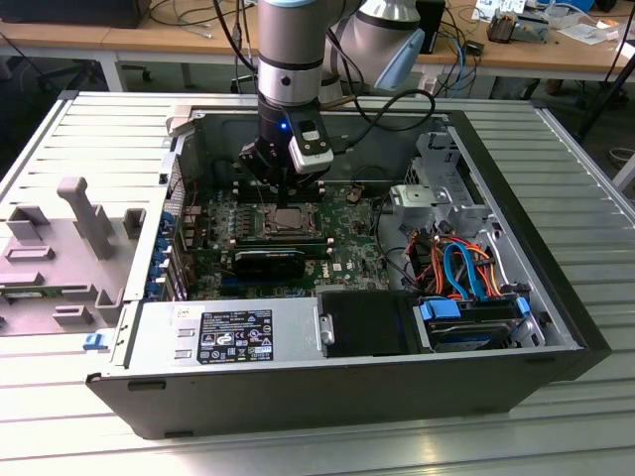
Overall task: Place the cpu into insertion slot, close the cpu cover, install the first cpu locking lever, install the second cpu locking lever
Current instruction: 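Install the first cpu locking lever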
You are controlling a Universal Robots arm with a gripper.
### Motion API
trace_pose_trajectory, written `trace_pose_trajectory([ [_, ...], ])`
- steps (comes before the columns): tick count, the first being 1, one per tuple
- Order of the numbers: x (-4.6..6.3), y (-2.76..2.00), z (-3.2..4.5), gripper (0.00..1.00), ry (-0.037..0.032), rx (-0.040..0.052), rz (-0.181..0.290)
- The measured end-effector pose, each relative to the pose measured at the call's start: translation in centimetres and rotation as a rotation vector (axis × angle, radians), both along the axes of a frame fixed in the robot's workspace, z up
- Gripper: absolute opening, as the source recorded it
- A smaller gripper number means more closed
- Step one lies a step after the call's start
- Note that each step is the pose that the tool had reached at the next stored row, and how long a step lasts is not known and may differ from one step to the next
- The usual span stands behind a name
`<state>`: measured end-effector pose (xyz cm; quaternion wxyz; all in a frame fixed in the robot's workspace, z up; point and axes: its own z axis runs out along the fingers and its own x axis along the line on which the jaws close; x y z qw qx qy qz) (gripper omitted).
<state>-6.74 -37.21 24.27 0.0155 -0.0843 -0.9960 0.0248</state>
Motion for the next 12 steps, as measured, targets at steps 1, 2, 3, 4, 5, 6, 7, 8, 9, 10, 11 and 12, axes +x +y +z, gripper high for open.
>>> trace_pose_trajectory([
  [1, 0.0, 0.0, 0.0, 0.11, 0.0, 0.0, 0.001],
  [2, 0.0, 0.0, 0.0, 0.11, 0.0, 0.0, 0.002],
  [3, 0.0, 0.0, 0.0, 0.11, 0.0, -0.0001, 0.004],
  [4, 0.0, 0.0, 0.0, 0.11, 0.0, 0.0, 0.005],
  [5, 0.0, 0.0, 0.0, 0.11, 0.0, 0.0, 0.007],
  [6, 0.0, 0.0, 0.0, 0.11, 0.0001, 0.0, 0.008],
  [7, 0.0, 0.0, 0.0, 0.11, 0.0, 0.0, 0.009],
  [8, 0.0, 0.0, 0.0, 0.11, 0.0, 0.0, 0.01],
  [9, 0.0, 0.0, 0.0, 0.11, 0.0, -0.0001, 0.012],
  [10, 0.0, 0.0, 0.0, 0.11, 0.0, 0.0, 0.013],
  [11, 0.0, 0.0, 0.0, 0.11, 0.0, 0.0, 0.014],
  [12, 0.0, 0.0, 0.0, 0.11, 0.0, 0.0, 0.015],
])
